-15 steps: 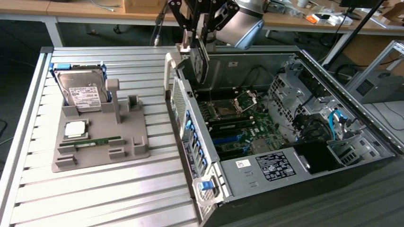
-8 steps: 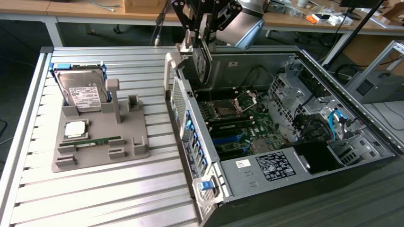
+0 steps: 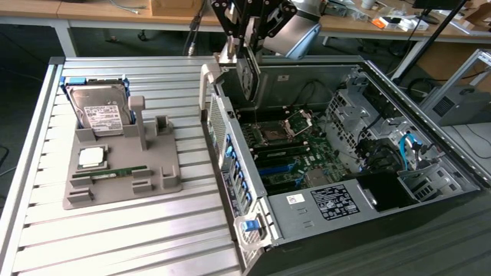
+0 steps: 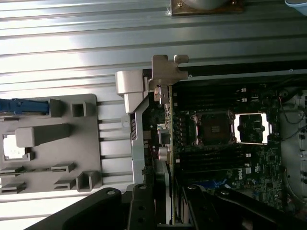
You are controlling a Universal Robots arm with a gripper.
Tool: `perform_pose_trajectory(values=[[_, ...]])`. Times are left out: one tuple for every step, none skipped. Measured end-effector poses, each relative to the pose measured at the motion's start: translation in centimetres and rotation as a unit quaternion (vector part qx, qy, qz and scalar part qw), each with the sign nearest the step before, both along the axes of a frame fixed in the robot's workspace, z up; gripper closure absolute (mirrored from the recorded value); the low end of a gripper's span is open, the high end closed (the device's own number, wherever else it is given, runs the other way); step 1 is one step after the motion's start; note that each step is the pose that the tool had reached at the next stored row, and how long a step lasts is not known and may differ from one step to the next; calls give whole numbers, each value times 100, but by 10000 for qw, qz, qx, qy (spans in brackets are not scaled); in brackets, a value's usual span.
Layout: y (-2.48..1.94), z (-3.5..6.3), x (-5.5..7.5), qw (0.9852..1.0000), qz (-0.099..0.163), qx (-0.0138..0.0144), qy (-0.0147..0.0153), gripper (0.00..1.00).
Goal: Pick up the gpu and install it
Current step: 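Pick up the gpu and move the gpu toward the slot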
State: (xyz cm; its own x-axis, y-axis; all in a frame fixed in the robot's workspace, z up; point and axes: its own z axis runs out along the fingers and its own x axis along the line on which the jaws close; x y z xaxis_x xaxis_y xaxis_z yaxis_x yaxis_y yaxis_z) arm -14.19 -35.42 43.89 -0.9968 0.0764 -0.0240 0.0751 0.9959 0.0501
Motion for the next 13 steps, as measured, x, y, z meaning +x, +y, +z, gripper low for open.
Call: perform_pose_trajectory(values=[[0, 0, 5, 10000, 0, 0, 0, 73], [0, 0, 9, 10000, 0, 0, 0, 73], [0, 0, 13, 10000, 0, 0, 0, 73], [0, 0, 17, 10000, 0, 0, 0, 73], [0, 0, 22, 10000, 0, -1, 0, 73], [0, 0, 26, 10000, 0, -1, 0, 73], [0, 0, 30, 10000, 0, -1, 0, 73], [0, 0, 36, 10000, 0, -1, 0, 73], [0, 0, 40, 10000, 0, -1, 0, 73], [0, 0, 46, 10000, 0, -2, 0, 73], [0, 0, 51, 10000, 0, -2, 0, 73], [0, -1, 54, 10000, 0, -2, 0, 73], [0, 0, 59, 10000, 0, -2, 0, 73]])
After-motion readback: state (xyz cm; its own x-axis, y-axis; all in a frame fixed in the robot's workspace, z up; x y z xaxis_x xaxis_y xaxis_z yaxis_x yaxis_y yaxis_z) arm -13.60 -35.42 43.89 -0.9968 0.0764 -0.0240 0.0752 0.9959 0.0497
